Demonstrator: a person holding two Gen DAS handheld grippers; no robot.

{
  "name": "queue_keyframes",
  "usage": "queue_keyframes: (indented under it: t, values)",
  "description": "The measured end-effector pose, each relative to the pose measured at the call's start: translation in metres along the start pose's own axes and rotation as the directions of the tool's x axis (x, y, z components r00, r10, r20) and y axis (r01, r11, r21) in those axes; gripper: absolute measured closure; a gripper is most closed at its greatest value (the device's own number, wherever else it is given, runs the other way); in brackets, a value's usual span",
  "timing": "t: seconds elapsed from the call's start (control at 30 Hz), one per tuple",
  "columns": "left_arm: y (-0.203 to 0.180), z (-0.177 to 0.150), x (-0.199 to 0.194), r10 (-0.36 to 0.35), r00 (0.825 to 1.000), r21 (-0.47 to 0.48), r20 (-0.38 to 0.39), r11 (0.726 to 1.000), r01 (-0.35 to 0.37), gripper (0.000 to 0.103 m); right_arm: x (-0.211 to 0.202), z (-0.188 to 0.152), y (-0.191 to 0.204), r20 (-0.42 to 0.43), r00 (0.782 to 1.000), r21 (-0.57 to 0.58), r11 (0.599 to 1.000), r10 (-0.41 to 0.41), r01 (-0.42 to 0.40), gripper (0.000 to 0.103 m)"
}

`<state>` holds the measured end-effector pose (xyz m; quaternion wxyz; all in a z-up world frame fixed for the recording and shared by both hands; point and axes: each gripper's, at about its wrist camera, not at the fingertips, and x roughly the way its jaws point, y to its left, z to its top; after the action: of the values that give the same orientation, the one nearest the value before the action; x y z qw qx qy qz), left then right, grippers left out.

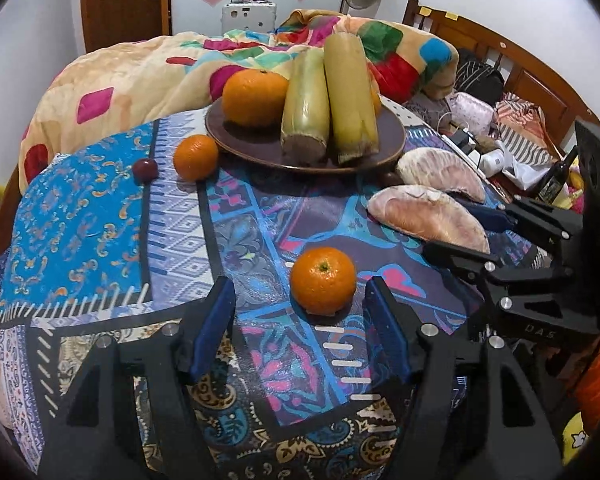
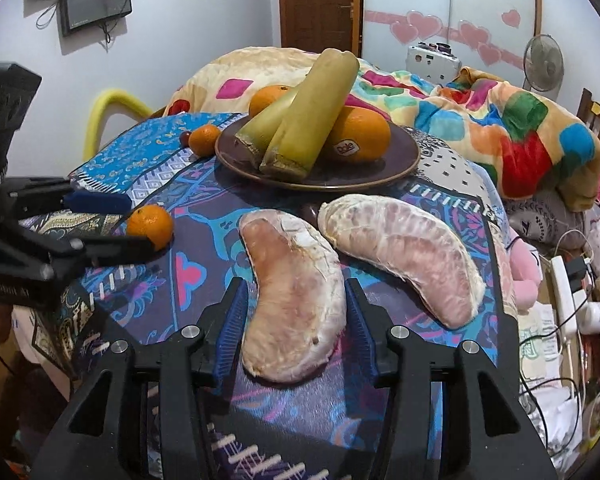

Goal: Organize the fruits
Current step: 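Grasp the small mandarin on the cloth with the left tool, then place the mandarin on the plate with the left tool while the right tool grasps a pomelo segment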

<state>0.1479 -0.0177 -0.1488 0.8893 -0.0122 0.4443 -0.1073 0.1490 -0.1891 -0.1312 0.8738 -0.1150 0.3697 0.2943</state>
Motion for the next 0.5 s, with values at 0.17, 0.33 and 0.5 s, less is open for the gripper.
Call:
queue_keyframes:
  t: [0.17,0.33,0.5]
  values:
    - [-0.001,-0.002,0.002,0.011,1.000,0.011,0.019,1.000,-0.011,0.046,0.005,0.000,-0.002,0.014,1.000,0.012,1.000,0.017,-0.017,0.059]
    - [-0.006,-0.004,-0.001,-0.028,0.999,0.018,0.029,0.999,0.027,0.069,0.003,-0.001,-0.001,0.032,0.999,0.017,1.000,0.023,-0.024,0.065]
    - [-0.012,-0.004,-0.001,-0.014,0.999,0.031,0.035,0.999,0.012,0.070,-0.002,-0.002,0.004,0.040,0.999,0.013,1.000,0.027,-0.028,0.065]
